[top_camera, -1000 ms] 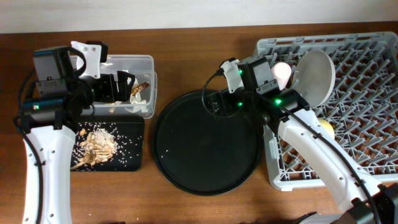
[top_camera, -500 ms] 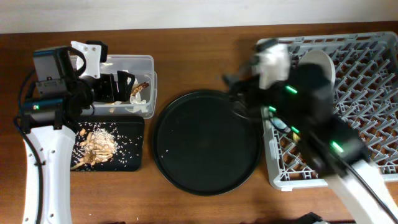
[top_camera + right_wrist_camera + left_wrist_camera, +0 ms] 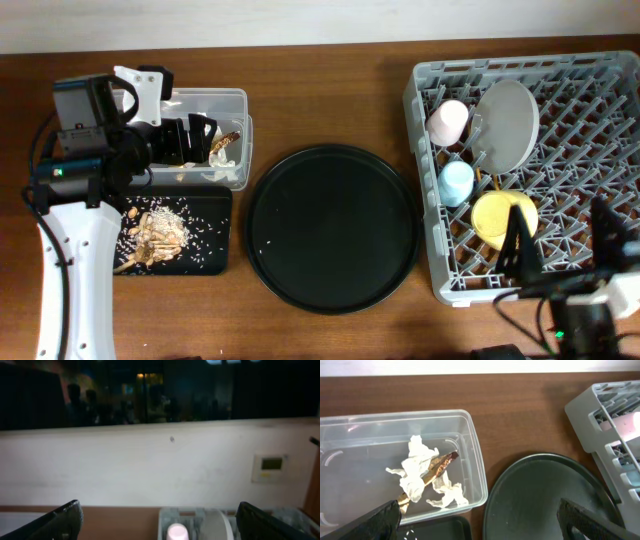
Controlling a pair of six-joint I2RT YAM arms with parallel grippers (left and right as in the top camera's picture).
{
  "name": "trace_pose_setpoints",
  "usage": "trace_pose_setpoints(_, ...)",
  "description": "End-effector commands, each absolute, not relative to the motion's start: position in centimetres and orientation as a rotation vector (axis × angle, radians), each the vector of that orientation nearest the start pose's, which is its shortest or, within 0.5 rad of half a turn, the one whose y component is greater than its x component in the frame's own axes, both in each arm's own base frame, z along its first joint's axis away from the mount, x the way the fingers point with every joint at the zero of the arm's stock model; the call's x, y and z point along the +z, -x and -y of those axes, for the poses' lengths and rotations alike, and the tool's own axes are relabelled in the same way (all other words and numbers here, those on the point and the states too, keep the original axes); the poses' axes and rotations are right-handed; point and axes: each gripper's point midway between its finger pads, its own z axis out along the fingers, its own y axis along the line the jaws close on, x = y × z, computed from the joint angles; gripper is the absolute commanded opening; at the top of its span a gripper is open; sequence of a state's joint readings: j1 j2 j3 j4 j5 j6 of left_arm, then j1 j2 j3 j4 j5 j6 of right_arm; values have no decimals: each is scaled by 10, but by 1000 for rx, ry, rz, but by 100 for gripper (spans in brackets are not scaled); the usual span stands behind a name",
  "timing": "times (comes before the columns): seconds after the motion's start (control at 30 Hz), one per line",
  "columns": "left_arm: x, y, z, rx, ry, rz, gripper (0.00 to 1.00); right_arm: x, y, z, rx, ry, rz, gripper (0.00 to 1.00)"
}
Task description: Sort waste into correct bins and load items into the dishwasher rack
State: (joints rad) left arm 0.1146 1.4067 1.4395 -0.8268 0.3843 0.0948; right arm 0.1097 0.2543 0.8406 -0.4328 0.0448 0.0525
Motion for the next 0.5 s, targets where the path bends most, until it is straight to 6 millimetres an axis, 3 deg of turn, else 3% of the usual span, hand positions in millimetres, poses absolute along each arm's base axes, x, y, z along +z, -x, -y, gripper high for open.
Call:
trace_pose_setpoints(0.0, 284, -389, 18, -333, -173, -2290, 99, 363, -175, -9, 96, -13, -1375, 98)
trace_pose_setpoints(0.23, 284, -389, 18, -333, -173, -2290, 99, 331, -202, -14, 132, -3, -1196, 98)
trace_pose_setpoints(0.47, 284, -389, 18, -334, -173, -2290, 99, 257, -233, -16, 133, -4, -1311, 98)
